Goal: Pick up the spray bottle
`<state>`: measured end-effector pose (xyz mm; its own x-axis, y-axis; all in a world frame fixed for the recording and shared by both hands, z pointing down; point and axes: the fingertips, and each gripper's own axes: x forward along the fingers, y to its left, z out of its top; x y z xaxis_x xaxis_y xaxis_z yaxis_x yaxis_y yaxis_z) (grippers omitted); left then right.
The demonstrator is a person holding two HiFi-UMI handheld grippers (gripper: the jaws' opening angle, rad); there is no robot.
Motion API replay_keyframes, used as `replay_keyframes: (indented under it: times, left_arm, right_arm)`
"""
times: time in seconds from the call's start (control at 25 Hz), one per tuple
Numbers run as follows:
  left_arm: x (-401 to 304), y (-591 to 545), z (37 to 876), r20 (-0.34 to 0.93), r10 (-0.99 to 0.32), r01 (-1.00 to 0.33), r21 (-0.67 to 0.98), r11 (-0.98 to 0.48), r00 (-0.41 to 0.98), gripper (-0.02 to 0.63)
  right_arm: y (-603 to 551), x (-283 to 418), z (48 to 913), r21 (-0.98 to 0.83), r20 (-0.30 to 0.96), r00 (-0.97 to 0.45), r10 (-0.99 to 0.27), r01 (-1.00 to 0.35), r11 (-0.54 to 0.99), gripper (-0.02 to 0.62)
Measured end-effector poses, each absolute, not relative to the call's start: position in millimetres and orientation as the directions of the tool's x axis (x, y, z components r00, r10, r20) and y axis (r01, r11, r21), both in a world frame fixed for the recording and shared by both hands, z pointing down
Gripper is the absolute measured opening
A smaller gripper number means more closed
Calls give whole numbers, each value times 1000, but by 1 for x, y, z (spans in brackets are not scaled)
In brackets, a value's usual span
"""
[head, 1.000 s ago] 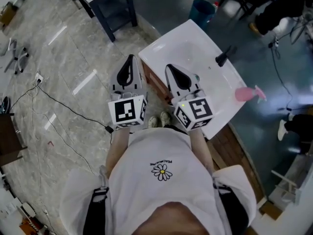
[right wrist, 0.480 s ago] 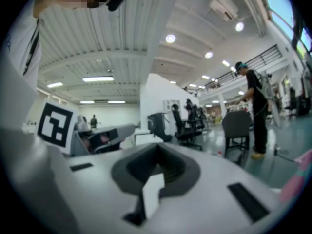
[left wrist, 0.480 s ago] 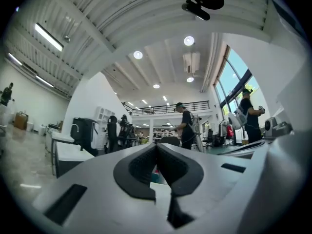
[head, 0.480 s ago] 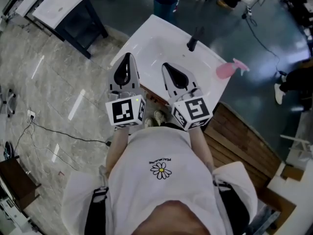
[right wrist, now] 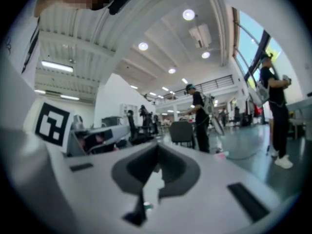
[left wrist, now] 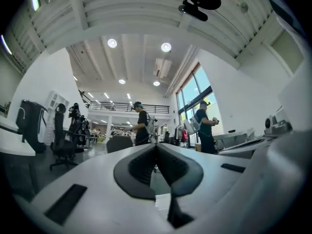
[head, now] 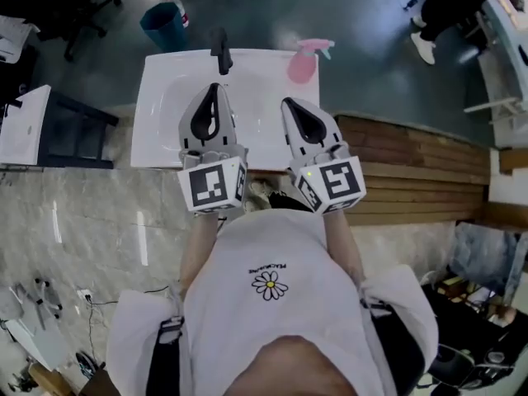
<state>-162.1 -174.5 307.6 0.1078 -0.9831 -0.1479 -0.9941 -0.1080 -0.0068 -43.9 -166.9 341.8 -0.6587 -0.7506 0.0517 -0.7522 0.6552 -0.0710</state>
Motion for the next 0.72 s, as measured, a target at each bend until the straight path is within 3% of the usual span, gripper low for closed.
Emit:
replay_keyframes:
  times: [0.32,0.72]
  left_arm:
    - [-106,-188,314,-128,-967,-975,-12,-223,222,20]
    - [-111,-195,317,-121,-973,-980,-13,-197,197,20]
  right_arm:
    - [-172,13,343,-92,44,-552,-833,-832,547,29]
    - [-196,16,350,-76,69,-553,-830,-833,549,31]
